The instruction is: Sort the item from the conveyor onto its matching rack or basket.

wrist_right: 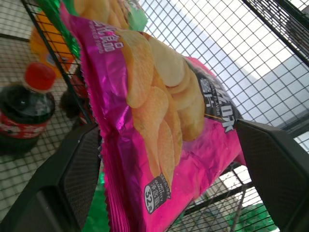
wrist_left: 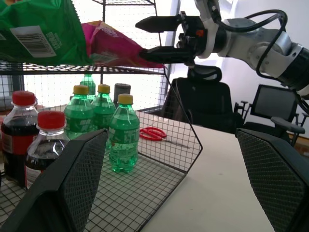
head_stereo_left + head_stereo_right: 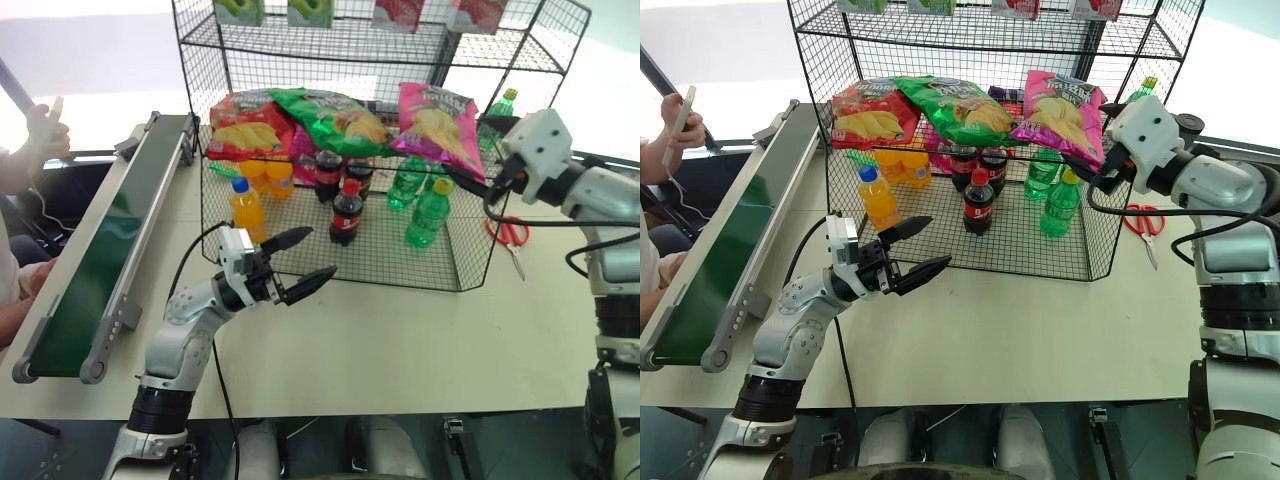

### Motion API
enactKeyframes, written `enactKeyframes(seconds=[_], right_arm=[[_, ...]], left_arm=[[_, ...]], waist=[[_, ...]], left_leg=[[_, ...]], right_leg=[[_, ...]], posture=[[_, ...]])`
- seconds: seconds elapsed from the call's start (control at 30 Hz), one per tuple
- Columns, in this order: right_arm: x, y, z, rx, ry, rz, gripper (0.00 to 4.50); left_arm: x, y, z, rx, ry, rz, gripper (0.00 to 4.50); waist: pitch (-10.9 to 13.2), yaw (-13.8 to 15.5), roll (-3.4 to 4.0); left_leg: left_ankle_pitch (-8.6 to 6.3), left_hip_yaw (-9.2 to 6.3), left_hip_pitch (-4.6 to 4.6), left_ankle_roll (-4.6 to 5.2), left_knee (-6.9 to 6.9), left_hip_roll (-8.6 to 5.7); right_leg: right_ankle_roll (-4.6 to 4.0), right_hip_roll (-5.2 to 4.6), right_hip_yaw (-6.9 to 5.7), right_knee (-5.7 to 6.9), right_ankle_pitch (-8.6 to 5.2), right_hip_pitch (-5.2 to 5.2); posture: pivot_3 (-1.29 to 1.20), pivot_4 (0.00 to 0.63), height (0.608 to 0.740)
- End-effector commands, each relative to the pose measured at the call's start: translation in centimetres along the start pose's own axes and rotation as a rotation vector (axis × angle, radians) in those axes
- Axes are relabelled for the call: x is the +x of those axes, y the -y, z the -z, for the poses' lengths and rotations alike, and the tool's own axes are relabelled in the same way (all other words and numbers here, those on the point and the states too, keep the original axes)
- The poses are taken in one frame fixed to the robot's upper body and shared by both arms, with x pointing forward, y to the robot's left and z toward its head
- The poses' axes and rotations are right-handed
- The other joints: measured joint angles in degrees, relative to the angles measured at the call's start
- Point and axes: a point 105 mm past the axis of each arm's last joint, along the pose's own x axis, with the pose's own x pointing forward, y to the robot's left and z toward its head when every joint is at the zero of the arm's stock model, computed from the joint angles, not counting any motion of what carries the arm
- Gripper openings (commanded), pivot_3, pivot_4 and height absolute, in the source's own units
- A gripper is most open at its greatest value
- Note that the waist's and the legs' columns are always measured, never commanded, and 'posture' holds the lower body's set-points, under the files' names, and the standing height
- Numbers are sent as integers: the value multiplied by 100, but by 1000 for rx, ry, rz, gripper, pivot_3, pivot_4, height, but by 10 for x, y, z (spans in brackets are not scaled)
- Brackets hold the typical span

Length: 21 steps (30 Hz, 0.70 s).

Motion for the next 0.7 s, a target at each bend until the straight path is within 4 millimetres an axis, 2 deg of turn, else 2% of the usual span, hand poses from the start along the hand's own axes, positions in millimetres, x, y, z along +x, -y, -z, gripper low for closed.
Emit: enactKeyframes(seconds=[0.03, 0.17, 0.27, 0.4, 0.5, 0.6, 0.7], right_arm=[[-13, -5, -26, 69, 109, -34, 4410], [-26, -11, -31, 125, 137, -40, 4410], [-39, -15, -49, 229, 232, -58, 4410], [-61, -43, -62, 380, 292, -179, 4410], [-76, -79, -48, 403, 201, -288, 4410], [-91, -99, -27, 455, 115, -332, 4410], [-101, -108, -13, 502, 67, -337, 4410]], left_arm=[[2, 3, -9, 47, 17, 25, 4500], [-4, 1, -8, 62, -5, 18, 4500], [-16, -9, -11, 89, -36, -30, 4500], [-44, -29, -25, 142, -104, -144, 4500], [-74, -44, -38, 174, -187, -229, 4500], [-101, -46, -47, 114, -277, -221, 4500], [-116, -54, -54, 105, -323, -280, 4500]], waist=[[0, 2, 0], [0, 3, 0], [0, 5, 0], [-1, 0, -2], [-3, 9, -6], [-1, 6, -2], [0, 8, -1]], left_leg=[[-2, 0, 0, 4, 0, 0], [-9, -1, 0, 15, 0, 0], [-11, -3, 0, 19, 0, 0], [-16, -7, 1, 28, -2, 5], [-19, -12, -1, 32, -3, 18], [-23, -9, -2, 39, -4, 16], [-27, -5, 0, 44, -2, 13]], right_leg=[[0, -1, 0, 0, 0, 0], [0, -1, 0, 0, 0, 0], [0, -1, -1, 0, 0, 0], [-1, 0, -2, 0, 0, -1], [-1, -1, -5, -4, 0, 2], [-2, -7, -4, -7, -1, 1], [-3, -10, -2, -10, -2, 2]], posture=[[0, 150, 726], [0, 150, 726], [0, 150, 726], [0, 150, 726], [0, 150, 726], [0, 150, 726], [0, 150, 726]])
